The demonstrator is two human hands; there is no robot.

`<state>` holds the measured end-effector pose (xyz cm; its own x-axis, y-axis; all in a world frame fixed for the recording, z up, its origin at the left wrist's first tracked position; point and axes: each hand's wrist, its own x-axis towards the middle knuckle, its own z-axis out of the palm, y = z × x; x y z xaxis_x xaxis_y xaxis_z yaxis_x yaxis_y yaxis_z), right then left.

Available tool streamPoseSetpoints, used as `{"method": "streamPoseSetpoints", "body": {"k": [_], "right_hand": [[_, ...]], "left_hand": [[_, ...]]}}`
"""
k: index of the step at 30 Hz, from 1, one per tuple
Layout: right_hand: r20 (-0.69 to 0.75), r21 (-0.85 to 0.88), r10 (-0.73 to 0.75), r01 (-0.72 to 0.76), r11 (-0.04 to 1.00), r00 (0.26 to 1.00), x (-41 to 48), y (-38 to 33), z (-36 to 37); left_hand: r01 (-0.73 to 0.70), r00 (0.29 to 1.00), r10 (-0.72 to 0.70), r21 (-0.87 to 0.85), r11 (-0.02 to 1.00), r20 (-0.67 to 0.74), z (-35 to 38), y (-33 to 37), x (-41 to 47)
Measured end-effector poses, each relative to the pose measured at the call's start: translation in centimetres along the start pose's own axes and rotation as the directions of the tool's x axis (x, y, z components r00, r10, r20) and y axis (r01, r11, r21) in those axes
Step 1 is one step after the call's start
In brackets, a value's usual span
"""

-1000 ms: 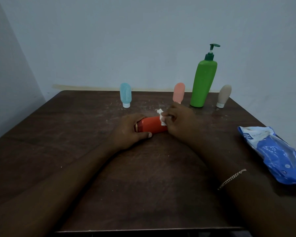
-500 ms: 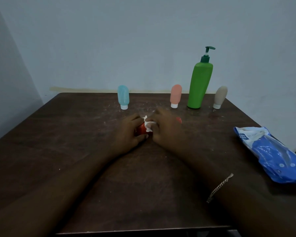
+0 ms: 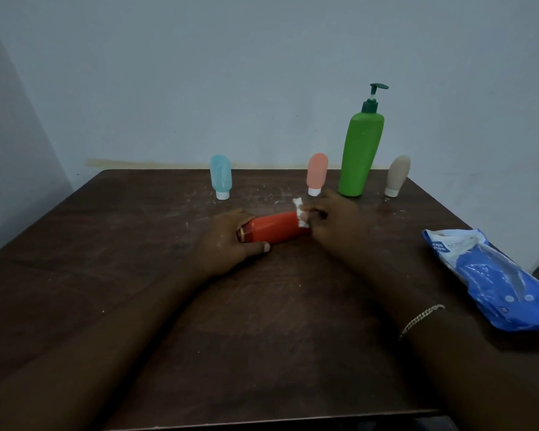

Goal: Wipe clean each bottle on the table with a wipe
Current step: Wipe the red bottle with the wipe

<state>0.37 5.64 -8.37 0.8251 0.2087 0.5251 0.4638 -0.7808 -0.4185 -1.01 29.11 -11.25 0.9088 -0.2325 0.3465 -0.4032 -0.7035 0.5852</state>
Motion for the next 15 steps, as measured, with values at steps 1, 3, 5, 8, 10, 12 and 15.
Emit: {"method": "streamPoseSetpoints", "body": {"k": [1,3,5,8,10,12,15], "right_hand": [[0.009,0.002,-0.078,0.078,0.997,0.997,-0.4,-0.6,0.4],[0.047,-0.004,-0.158,0.158,0.987,0.986,-0.8,-0.7,0.7],[0.029,-0.031,-0.095,0.096,0.995,0.995,-0.5,0.7,0.3],[-0.045,0.007,0.079,-0.079,0.997,0.996,0.4,2.6,-0.5],[-0.016,0.005,0.073,-0.073,0.997,0.997,0.6,2.1,-0.3],[0.059,-0.028,-0.026,0.028,0.999,0.998,0.2,1.3,0.2],[0.081,-0.034,-0.014,0.017,0.999,0.997,-0.3,2.0,-0.1]], "left_hand": [[0.041,0.999,-0.041,-0.042,0.998,0.014,0.0,-0.1,0.0],[0.091,0.995,-0.085,-0.135,0.987,0.054,-0.2,-0.2,0.0],[0.101,0.994,-0.089,-0.196,0.975,0.068,-0.4,-0.3,0.0],[0.115,0.993,-0.104,-0.232,0.966,0.060,-0.4,-0.1,0.0],[0.144,0.989,-0.126,-0.267,0.953,0.082,-0.5,0.1,0.1],[0.179,0.982,-0.153,-0.297,0.938,0.109,-0.6,0.2,0.1],[0.206,0.977,-0.174,-0.323,0.924,0.124,-0.6,0.0,0.2]]}}
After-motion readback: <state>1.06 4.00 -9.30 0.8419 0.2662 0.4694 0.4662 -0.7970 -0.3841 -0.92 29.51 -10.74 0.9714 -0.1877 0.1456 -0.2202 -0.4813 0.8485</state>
